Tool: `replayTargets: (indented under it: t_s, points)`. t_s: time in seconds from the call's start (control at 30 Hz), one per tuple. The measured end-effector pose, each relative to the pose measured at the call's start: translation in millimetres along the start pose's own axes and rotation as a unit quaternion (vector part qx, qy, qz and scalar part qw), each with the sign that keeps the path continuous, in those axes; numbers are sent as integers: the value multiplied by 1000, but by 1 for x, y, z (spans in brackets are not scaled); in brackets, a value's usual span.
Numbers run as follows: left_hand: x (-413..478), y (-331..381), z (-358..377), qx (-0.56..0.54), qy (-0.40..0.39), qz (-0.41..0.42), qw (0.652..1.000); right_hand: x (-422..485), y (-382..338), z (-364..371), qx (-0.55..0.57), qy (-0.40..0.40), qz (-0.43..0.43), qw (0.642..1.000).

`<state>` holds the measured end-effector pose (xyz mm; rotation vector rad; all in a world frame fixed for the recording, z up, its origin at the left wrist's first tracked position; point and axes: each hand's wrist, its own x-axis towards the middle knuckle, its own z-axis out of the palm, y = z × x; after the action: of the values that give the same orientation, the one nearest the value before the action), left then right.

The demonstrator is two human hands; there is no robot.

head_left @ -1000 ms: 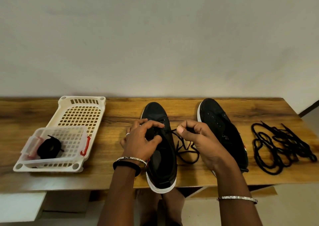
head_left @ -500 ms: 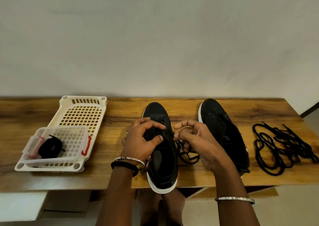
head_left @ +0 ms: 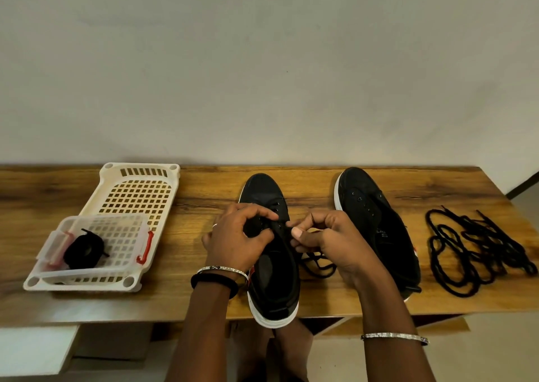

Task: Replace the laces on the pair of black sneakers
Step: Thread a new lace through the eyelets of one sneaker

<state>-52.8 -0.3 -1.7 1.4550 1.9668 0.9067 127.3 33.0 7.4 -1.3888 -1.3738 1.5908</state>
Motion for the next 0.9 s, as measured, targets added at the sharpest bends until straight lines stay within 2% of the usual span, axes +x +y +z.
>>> replayTargets:
  t_s: [0.2,0.4,0.5,0.63,0.73,0.9]
  points:
    - [0,1,2,-29,-17,-10,999,0,0,-2,44,6,36,998]
    - [0,-3,0,-89,-32,3,996,2,8,-5,68,68,103,990]
    - [0,-4,1,-117,-19,3,993,4,12,-4,-4,79,125,989]
    - [2,-5,4,-121,-7,8,993,4,11,8,-156,13,157,975]
    - [2,-5,4,-125,-7,9,992,7,12,8,-219,39,130,966]
    - [4,-8,5,-115,7,37,993,7,11,-2,-170,175,5,970]
